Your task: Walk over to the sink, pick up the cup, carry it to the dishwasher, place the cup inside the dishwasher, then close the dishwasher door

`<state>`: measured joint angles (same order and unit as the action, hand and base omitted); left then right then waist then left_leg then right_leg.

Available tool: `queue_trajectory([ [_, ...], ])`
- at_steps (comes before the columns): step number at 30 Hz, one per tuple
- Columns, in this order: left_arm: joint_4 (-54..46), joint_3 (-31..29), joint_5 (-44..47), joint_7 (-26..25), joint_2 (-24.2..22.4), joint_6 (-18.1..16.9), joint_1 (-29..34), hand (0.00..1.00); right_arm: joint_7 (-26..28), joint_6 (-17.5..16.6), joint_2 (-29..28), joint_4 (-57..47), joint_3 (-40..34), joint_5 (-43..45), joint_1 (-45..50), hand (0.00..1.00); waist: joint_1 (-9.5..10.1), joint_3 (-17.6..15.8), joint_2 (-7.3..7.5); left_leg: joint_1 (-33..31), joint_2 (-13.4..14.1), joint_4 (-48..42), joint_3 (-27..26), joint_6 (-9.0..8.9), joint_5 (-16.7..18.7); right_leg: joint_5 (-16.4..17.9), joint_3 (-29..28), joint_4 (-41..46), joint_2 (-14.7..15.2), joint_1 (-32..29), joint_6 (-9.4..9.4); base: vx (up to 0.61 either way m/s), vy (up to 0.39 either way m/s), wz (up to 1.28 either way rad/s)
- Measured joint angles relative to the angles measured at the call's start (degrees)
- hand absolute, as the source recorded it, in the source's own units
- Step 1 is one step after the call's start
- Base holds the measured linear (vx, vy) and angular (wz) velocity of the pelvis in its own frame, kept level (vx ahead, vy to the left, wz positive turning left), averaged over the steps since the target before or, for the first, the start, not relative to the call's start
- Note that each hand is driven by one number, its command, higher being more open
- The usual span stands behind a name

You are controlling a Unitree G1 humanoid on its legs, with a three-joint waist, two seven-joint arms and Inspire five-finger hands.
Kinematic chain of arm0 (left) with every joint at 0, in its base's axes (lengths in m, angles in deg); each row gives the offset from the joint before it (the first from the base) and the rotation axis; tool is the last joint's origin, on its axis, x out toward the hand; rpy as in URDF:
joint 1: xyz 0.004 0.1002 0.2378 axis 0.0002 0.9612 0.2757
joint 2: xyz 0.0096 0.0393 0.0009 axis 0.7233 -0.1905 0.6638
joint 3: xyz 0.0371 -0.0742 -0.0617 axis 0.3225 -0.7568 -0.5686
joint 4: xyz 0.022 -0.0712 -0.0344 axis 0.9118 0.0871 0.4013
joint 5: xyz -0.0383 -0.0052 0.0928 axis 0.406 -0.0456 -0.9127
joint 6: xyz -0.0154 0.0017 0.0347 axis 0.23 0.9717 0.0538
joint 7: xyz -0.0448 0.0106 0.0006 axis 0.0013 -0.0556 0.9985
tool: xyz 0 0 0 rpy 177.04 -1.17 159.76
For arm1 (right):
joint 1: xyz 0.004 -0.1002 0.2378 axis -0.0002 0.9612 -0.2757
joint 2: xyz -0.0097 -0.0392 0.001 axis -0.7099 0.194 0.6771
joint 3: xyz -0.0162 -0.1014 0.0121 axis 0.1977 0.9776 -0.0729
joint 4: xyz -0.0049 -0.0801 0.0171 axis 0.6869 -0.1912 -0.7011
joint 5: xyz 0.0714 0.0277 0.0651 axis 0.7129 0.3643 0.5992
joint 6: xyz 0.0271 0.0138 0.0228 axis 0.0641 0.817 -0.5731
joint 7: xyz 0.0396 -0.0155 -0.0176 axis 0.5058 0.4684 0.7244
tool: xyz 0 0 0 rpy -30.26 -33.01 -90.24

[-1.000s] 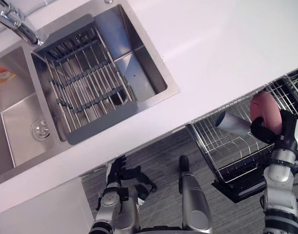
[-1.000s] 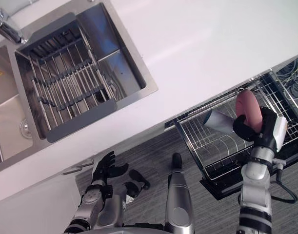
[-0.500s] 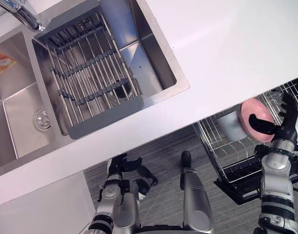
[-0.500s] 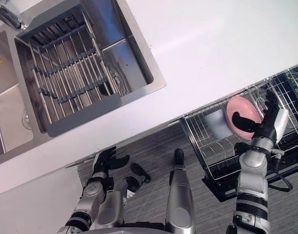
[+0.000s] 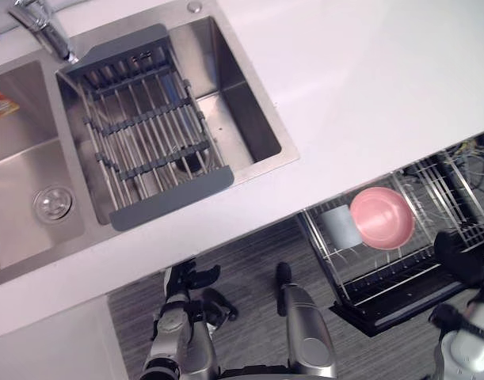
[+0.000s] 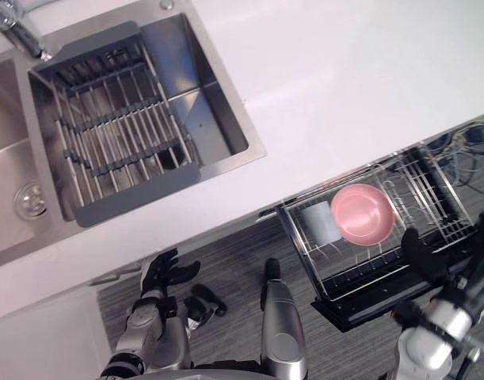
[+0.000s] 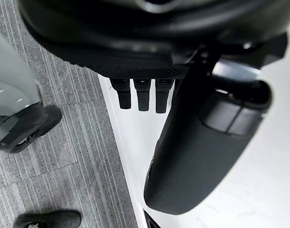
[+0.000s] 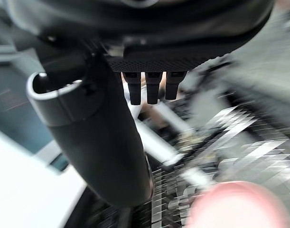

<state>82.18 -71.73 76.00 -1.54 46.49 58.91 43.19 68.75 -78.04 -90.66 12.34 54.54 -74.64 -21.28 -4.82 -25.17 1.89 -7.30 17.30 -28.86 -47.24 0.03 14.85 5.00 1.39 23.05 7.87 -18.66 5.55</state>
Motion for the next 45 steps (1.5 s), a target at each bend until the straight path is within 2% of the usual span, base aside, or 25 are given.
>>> queue_trajectory([
  [2, 0.23, -1.13, 0.01, 0.09, -0.11, 0.41, 1.01, 0.9, 1.29, -0.13, -1.09, 5.36, -0.54, 5.04, 1.26, 0.9, -0.82, 1.36, 0.49, 0.16, 0.42, -0.58, -0.68, -0.04, 0.13, 0.21, -0.08, 0.14, -0.11, -0.01, -0.02, 0.06, -0.014, -0.12],
  [7, 0.78, -1.26, 0.0, 0.13, -0.43, 1.25, 1.88, 0.9, 4.99, -0.1, -2.53, 15.13, -0.56, 12.83, 2.46, 0.9, -1.13, 2.54, 0.2, 1.66, 1.3, -2.3, -1.84, -0.33, 1.44, 1.14, -0.57, 2.09, -0.3, 0.03, -0.11, 0.0, -0.021, -0.13],
  [11, 0.8, -1.18, 0.01, 0.17, -0.63, 1.25, 2.01, 0.9, 6.6, -0.32, -2.42, 20.1, 3.02, 17.22, 1.66, 0.9, -0.98, 3.57, 0.13, 1.53, 1.7, -3.35, -1.59, -1.36, 3.02, 1.68, -0.48, 3.17, -0.23, -0.25, -0.26, -0.06, -0.029, 0.03],
  [14, 0.22, -1.14, 0.05, 0.11, -0.57, 1.15, 1.99, 0.9, 6.4, -1.79, -2.59, 23.62, 6.78, 22.82, -0.86, 0.9, -0.87, 3.66, 0.15, 0.62, 1.59, -3.51, -1.38, -1.42, 3.1, 1.69, -0.34, 3.41, 0.03, -1.15, -0.4, -0.06, -0.024, 0.03],
  [18, -0.26, -1.07, 0.06, 0.05, -0.5, 0.71, 2.35, 0.9, 5.45, -4.18, -1.84, 27.58, 7.15, 29.51, -5.24, 0.9, -0.66, 3.55, 0.02, -0.88, 1.09, -3.32, -0.66, -1.5, 3.0, 1.29, 0.19, 3.35, 0.54, -2.12, -0.31, -0.04, -0.016, 0.07],
  [21, -0.75, -0.92, 0.07, 0.05, -0.48, 0.45, 2.15, 0.9, 3.56, -5.4, -1.37, 29.7, 7.1, 38.4, -9.71, 0.9, -0.49, 3.03, -0.65, -2.25, -0.52, -1.41, 0.09, -1.16, 1.94, 0.5, 0.81, 2.7, 1.66, -3.11, -0.18, -0.01, 0.002, 0.18],
  [25, -1.23, -0.4, 0.05, 0.05, -0.24, 0.3, 0.91, 0.9, 1.69, -7.99, -1.47, 29.06, 7.06, 47.09, -12.77, 0.9, 1.11, 2.19, -1.91, -3.17, -2.56, 1.7, 1.4, -0.09, -0.34, -0.16, 2.19, 1.71, 2.87, -3.12, -0.1, 0.02, -0.002, 0.23],
  [27, -1.61, -0.32, 0.02, 0.05, -0.06, 0.18, 0.21, 0.9, 1.69, -9.76, -1.44, 26.73, 9.15, 54.18, -14.4, 0.9, 2.32, 1.85, -2.53, -3.49, -3.63, 3.33, 2.3, 0.39, -1.64, -0.15, 3.06, 1.56, 3.56, -3.08, -0.1, 0.02, -0.025, 0.24],
  [31, -3.0, 1.37, -0.01, 0.13, 0.36, 0.08, 0.19, 0.9, 1.7, -13.14, -0.63, 24.97, 14.13, 62.1, -20.79, 0.9, 2.74, 1.07, -4.15, -3.94, -4.69, 5.0, 4.37, 1.0, -3.44, -0.13, 5.14, 1.48, 4.43, -2.34, -0.14, 0.0, -0.044, 0.29],
  [33, -3.34, 2.82, -0.12, 0.58, 0.33, -0.19, 0.15, 0.9, 1.77, -14.42, 2.25, 24.74, 18.67, 63.3, -25.07, 0.9, 4.02, 0.94, -5.17, -4.02, -5.56, 6.7, 5.15, 1.33, -5.03, -0.11, 5.86, 1.56, 4.9, -2.34, -0.18, -0.02, -0.05, 0.25],
  [35, -3.32, 3.66, -0.12, 1.27, 0.35, -0.19, 0.08, 0.9, 2.36, -14.4, 4.12, 22.93, 21.0, 63.19, -28.31, 0.9, 4.36, 0.98, -5.69, -4.2, -6.23, 7.88, 6.63, 1.59, -6.21, -0.1, 6.9, 1.59, 5.27, -1.99, -0.21, -0.02, -0.054, 0.31],
  [37, -3.14, 4.06, -0.17, 1.37, 0.47, -0.35, 0.23, 0.9, 3.62, -16.0, 2.76, 21.87, 21.34, 63.01, -28.01, 0.9, 4.59, 1.01, -5.8, -4.19, -6.53, 8.6, 7.7, 1.75, -7.0, -0.13, 7.56, 1.47, 5.32, -1.5, -0.26, -0.04, -0.053, 0.25],
  [42, -2.32, 4.44, -1.54, 1.75, 1.04, -0.38, -0.3, 0.9, 4.77, -14.73, 6.42, 23.9, 21.29, 61.15, -28.15, 0.9, 4.48, 1.08, -6.03, -4.8, -7.51, 10.32, 10.1, 0.32, -7.91, -0.39, 9.28, 0.38, 5.74, -0.98, -0.59, -0.08, -0.024, 0.2],
  [45, -1.89, 4.63, -2.31, 2.15, 1.25, -0.37, -0.05, 0.9, 6.23, -12.52, 8.78, 25.87, 21.29, 56.73, -27.94, 0.9, 4.42, 1.09, -6.04, -4.92, -7.86, 11.45, 12.22, -0.33, -8.7, -0.83, 10.27, -1.14, 5.23, 0.03, -1.41, -0.06, -0.025, 0.09],
])
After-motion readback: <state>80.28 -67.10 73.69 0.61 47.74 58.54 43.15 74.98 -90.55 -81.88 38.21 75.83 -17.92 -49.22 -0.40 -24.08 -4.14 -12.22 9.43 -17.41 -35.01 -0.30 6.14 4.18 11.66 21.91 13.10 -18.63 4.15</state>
